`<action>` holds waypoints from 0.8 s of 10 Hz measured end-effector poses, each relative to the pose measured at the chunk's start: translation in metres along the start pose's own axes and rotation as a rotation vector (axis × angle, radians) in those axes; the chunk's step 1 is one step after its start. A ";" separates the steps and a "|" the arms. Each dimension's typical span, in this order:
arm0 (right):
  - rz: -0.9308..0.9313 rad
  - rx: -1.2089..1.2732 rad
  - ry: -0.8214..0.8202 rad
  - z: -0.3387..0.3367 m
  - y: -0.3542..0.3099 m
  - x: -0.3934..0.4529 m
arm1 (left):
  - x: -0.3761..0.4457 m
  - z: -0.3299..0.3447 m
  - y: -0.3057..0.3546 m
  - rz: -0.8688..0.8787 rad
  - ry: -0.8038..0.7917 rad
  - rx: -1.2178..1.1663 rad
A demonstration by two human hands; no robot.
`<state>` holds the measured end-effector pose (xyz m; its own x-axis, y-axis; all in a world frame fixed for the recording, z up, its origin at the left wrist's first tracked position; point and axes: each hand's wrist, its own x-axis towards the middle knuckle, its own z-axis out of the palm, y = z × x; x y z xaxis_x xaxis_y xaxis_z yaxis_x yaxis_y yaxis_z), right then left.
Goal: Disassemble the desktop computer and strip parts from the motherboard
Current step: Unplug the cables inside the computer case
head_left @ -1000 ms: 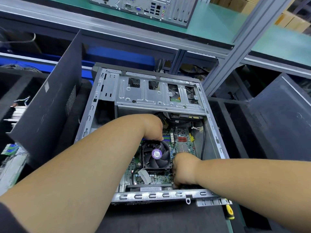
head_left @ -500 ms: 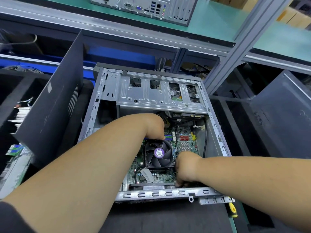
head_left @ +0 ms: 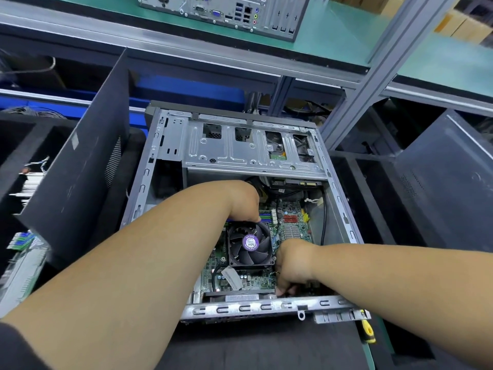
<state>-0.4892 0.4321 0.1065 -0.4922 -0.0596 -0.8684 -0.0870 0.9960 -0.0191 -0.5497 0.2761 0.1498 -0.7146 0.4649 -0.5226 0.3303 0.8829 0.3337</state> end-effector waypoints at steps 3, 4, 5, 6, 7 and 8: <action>0.015 -0.061 -0.016 -0.001 -0.003 -0.003 | 0.000 0.000 0.001 0.005 -0.005 -0.009; 0.034 -0.028 -0.031 -0.004 -0.002 -0.002 | 0.000 0.000 0.000 0.004 -0.003 -0.012; 0.043 -0.093 -0.039 -0.001 -0.004 -0.004 | 0.000 0.000 -0.001 0.001 -0.005 -0.003; 0.035 -0.008 -0.022 -0.002 -0.003 -0.006 | 0.001 0.000 -0.001 -0.002 -0.005 0.002; 0.013 -0.033 0.058 -0.005 -0.004 -0.009 | 0.000 0.000 0.000 -0.006 -0.008 -0.001; 0.014 -0.110 0.125 -0.004 -0.006 -0.011 | -0.001 0.000 0.000 -0.004 -0.008 0.004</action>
<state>-0.4864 0.4267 0.1180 -0.5977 -0.0607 -0.7994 -0.1701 0.9840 0.0525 -0.5490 0.2758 0.1507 -0.7109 0.4615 -0.5307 0.3299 0.8852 0.3279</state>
